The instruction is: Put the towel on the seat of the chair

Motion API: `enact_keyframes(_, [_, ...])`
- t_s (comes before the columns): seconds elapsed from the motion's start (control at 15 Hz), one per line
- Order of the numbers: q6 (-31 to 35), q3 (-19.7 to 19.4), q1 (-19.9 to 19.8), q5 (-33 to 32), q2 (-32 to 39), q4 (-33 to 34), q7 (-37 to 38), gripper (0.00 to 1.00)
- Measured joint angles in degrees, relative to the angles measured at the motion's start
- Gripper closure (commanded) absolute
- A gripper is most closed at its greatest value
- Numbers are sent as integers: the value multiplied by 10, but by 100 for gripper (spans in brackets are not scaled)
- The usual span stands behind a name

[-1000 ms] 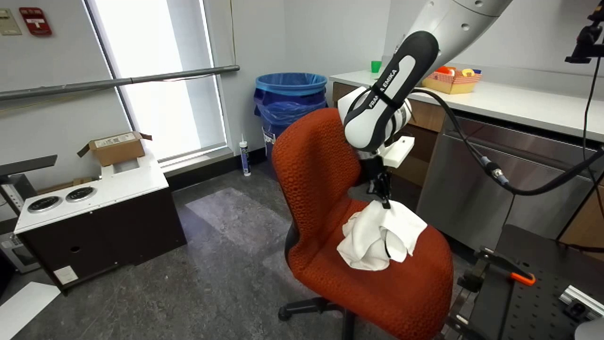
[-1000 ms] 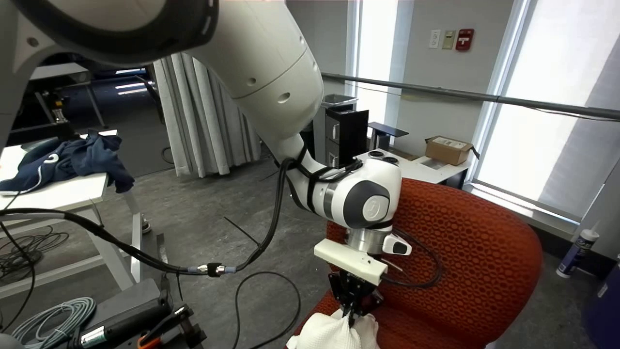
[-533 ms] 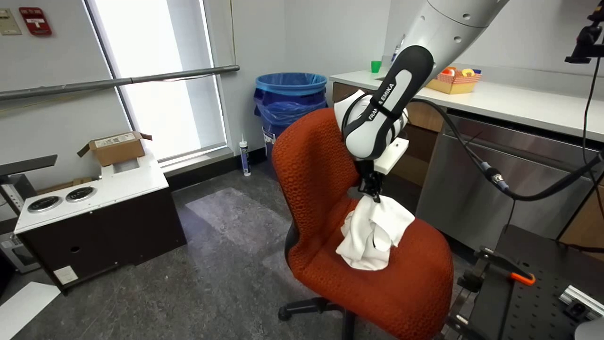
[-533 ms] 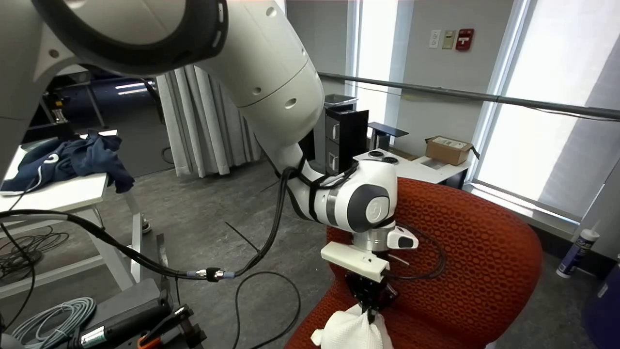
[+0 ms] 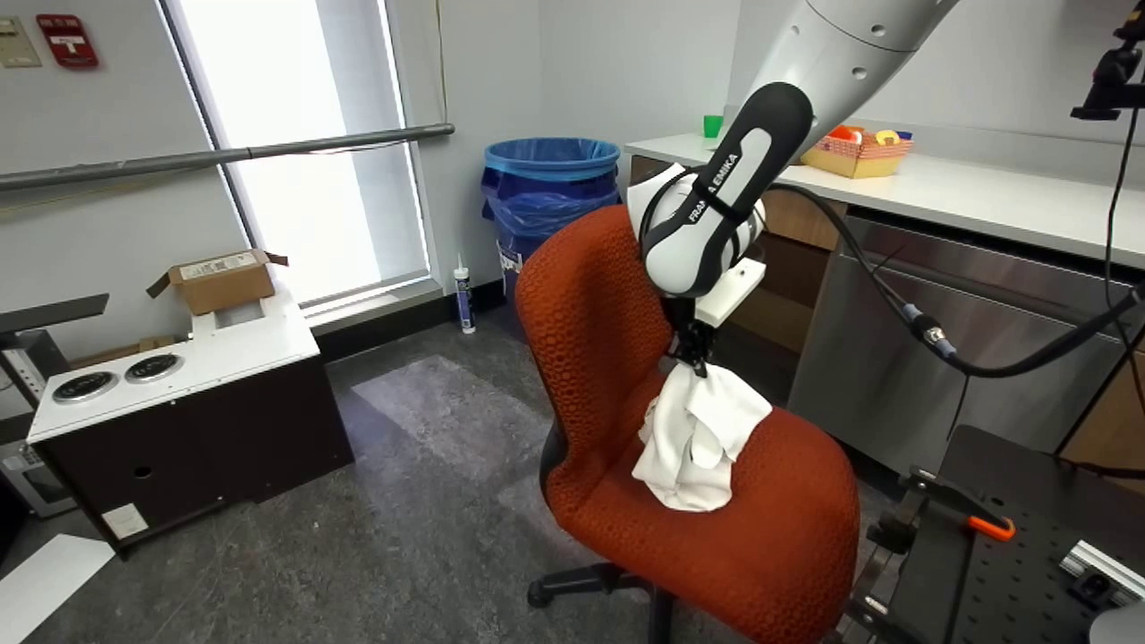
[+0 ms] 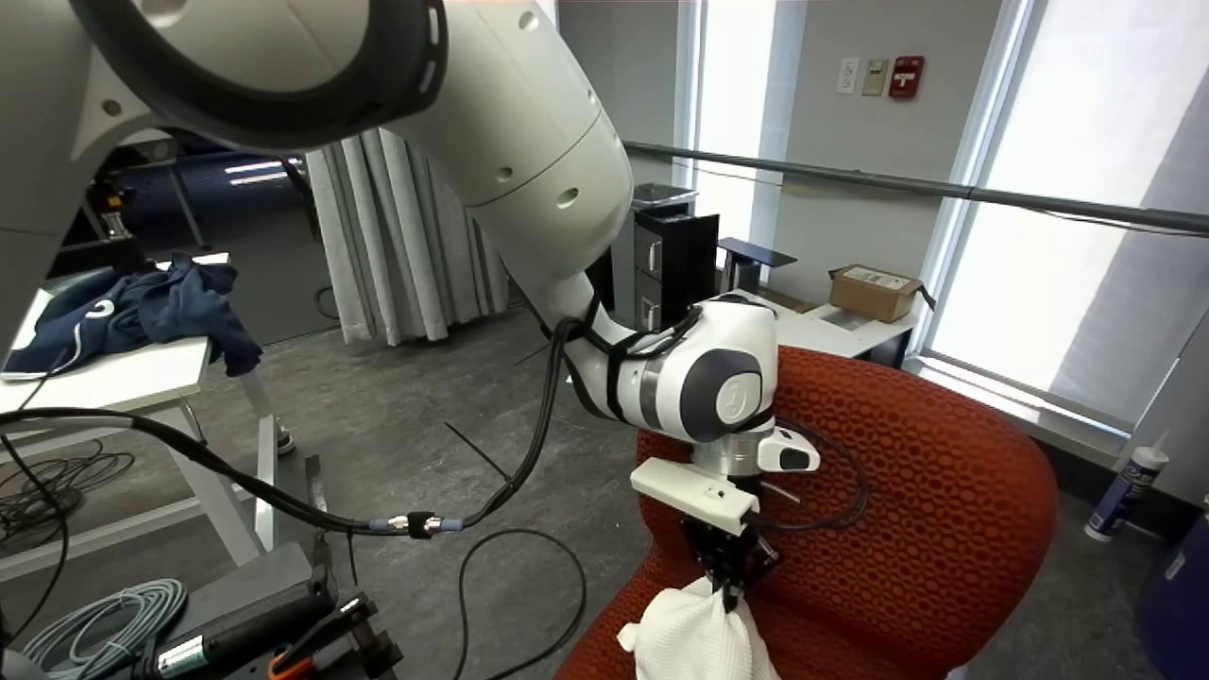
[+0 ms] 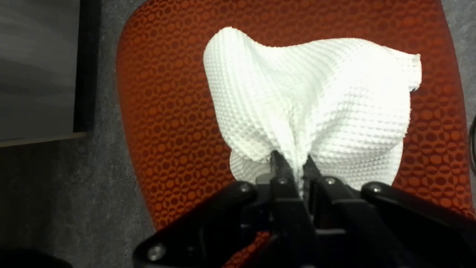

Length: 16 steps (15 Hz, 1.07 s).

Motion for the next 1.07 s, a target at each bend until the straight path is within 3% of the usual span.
enact_keyframes(0.2, [0, 0, 0, 0, 2, 2, 0, 100])
enact_keyframes(0.27, [0, 0, 0, 0, 2, 2, 0, 75])
enact_keyframes(0.4, [0, 0, 0, 0, 2, 2, 0, 66])
enact_keyframes(0.93, [0, 0, 0, 0, 3, 1, -1, 0])
enact_keyframes(1.07, [0, 0, 0, 0, 2, 1, -1, 0])
